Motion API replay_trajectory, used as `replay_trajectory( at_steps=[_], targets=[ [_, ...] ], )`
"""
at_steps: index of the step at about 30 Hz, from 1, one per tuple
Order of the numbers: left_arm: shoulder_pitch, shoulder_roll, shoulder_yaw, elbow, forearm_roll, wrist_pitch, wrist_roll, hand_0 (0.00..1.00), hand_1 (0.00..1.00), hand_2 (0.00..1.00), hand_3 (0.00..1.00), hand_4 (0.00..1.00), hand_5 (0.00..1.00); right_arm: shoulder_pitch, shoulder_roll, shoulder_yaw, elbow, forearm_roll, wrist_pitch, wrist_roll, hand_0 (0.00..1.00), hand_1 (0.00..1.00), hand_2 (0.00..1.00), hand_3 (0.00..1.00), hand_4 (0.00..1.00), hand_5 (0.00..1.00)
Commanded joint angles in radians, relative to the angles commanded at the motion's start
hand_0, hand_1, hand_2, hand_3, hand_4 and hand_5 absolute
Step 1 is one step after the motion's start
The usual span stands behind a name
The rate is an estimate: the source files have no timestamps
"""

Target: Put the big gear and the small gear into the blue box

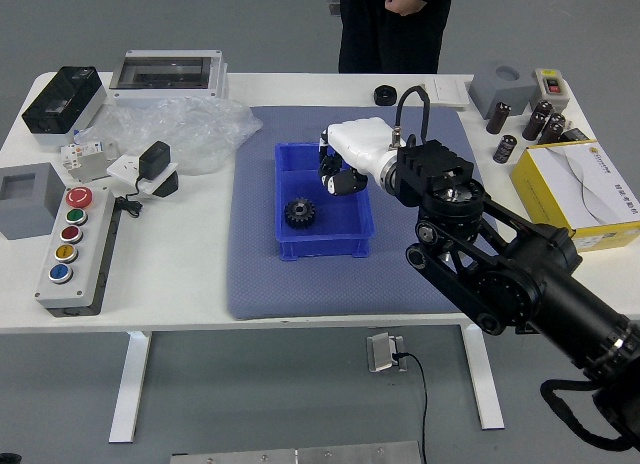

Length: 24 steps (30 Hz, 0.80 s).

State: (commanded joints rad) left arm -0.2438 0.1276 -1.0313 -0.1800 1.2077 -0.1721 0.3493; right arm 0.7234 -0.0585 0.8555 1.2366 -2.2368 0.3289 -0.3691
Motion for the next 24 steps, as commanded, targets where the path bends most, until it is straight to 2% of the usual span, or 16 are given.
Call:
replay_trajectory(
  at_steps=[1,6,7,12,13,15,18,19,24],
  targets=[
    [0.0,0.0,0.0,0.0,0.001,0.0,0.0,0.822,0.781,0.774,0.75,0.658,0.378,0.001,0.003,0.001,-0.004,0.003,0.003,0.001,0.734,0.689,0.808,0.921,0.749,0.375],
    [0.002,0.001,0.001,0.0,0.003,-0.001,0.001,0.822,0.781,0.774,0.75,0.658,0.378,0.003,0.01,0.015,-0.012,0.018,0.017,0.009,0.734,0.689,0.808,0.921,0.749,0.375],
    [0.002,0.001,0.001,0.0,0.003,-0.001,0.001,0.822,0.781,0.775,0.75,0.658,0.376,0.003,0.01,0.017,-0.013,0.019,0.019,0.011,0.85,0.804,0.934,0.998,0.853,0.445],
    [0.002,0.001,0.002,0.0,0.003,-0.002,0.001,0.822,0.781,0.775,0.75,0.658,0.376,0.006,0.008,0.031,-0.008,0.021,0.028,0.012,0.85,0.804,0.934,0.998,0.853,0.445],
    [0.002,0.001,0.002,0.0,0.003,-0.002,0.001,0.822,0.781,0.774,0.75,0.658,0.377,0.006,0.006,0.034,-0.005,0.02,0.029,0.012,0.871,0.821,0.941,0.998,0.886,0.476],
    [0.002,0.002,0.002,0.0,0.003,-0.002,0.001,0.822,0.781,0.774,0.75,0.658,0.377,0.003,0.001,0.046,0.005,0.019,0.03,0.012,0.871,0.821,0.941,0.998,0.886,0.476],
    [0.002,0.003,0.002,0.0,0.002,-0.001,0.001,0.822,0.781,0.774,0.75,0.658,0.377,-0.005,-0.018,0.076,0.036,0.015,0.029,0.011,0.871,0.821,0.941,0.998,0.886,0.476],
    [0.002,0.004,0.002,0.0,0.002,-0.001,0.001,0.822,0.781,0.774,0.75,0.657,0.377,-0.01,-0.03,0.093,0.051,0.015,0.028,0.011,0.857,0.789,0.893,0.947,0.864,0.473],
    [0.002,0.006,0.001,0.0,0.001,0.0,0.0,0.822,0.781,0.774,0.75,0.657,0.377,-0.054,-0.099,0.184,0.117,0.035,0.004,0.017,0.857,0.789,0.893,0.947,0.864,0.473]
  ],
)
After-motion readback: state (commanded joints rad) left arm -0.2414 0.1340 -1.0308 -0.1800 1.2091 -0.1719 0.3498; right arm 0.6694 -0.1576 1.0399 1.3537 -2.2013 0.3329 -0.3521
